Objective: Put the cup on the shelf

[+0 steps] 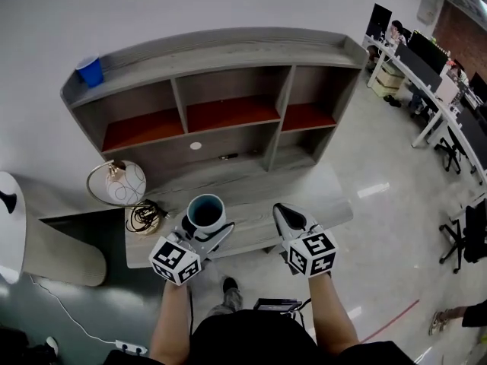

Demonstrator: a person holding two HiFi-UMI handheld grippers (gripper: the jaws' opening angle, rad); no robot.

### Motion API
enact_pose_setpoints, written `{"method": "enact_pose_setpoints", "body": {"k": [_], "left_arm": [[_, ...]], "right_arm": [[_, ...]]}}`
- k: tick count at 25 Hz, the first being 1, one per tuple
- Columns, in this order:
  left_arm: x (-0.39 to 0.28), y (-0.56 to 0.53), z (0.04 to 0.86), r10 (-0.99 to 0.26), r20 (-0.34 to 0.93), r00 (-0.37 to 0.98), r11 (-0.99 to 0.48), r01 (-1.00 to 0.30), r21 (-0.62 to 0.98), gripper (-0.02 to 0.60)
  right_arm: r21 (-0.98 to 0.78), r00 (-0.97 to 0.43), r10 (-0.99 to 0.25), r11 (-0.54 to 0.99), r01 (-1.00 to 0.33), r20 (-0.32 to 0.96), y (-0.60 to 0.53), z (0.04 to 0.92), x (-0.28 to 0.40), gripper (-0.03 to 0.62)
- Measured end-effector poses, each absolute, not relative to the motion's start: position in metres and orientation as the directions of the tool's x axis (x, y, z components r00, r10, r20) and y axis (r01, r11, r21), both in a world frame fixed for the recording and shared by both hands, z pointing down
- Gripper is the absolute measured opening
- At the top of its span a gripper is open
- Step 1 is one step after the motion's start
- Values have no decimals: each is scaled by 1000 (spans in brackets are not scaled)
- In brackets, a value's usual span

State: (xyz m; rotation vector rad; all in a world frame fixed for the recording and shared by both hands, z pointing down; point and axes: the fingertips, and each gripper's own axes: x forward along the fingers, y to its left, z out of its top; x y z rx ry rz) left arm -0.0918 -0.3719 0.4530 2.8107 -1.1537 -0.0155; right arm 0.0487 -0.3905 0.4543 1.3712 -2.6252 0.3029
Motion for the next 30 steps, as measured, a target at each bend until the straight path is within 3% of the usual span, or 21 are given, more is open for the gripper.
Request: {"method": "enact_pose_setpoints", "body": {"k": [13, 30], "left_arm": [[-102, -456, 458, -648, 28, 761, -752, -646, 130, 370], [-87, -492, 461, -716, 56, 696, -686, -716, 129, 370]], "right_arm": [[-63, -542, -799, 546, -835, 262, -462, 456, 21, 14], [-59, -646, -724, 654, -754, 242, -515, 447, 21, 14]]}}
